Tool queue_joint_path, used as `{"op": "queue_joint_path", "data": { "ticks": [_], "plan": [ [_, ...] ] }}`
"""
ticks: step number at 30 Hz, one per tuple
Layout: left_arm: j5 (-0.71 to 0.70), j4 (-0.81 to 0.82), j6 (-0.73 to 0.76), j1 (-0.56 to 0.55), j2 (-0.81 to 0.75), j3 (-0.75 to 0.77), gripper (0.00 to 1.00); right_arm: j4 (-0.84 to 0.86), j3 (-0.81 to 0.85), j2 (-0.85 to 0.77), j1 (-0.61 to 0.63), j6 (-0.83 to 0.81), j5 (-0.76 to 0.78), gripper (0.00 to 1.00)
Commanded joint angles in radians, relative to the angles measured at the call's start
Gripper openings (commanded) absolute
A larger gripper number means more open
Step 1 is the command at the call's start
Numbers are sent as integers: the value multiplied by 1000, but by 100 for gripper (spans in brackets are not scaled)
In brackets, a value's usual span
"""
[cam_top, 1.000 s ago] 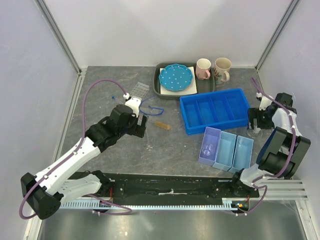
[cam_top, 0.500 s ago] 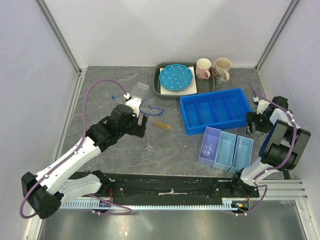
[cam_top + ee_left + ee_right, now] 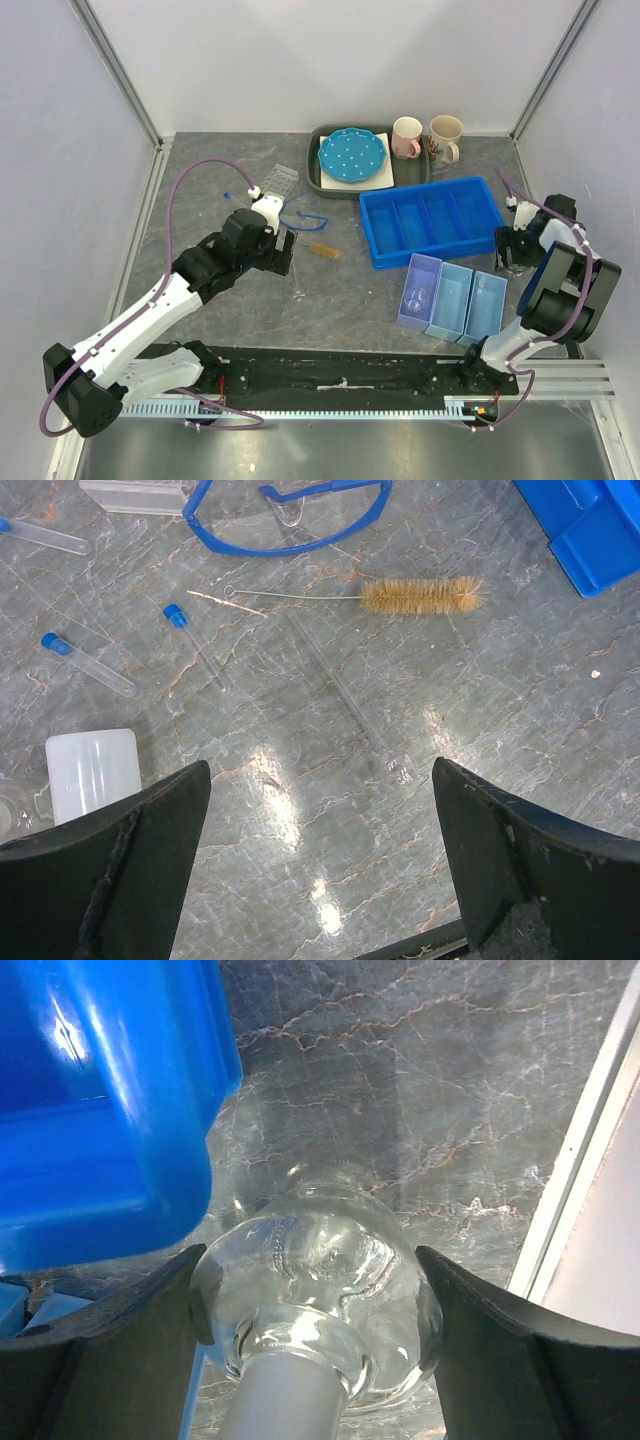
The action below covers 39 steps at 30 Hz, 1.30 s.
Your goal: Organize the chemistry lab equipment
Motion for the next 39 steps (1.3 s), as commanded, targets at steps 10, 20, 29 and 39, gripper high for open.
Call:
{"op": "queue_joint_path", "data": {
  "ticks": [10,20,29,39],
  "plan": [
    [-23,23,29,-4,-6,-4,98,-76,71,-204,-1,-38,-18,57],
    [-31,23,30,-4,-2,-4,98,-344,169,-380,38,-136,-189,56],
    [-31,24,30,-2,2,-4,98,-499,94,-508,246,-225,-314,56],
    [-34,24,30,-4,11,-6,98,-549,-58,-575,354,-473,-360,59]
  ]
}}
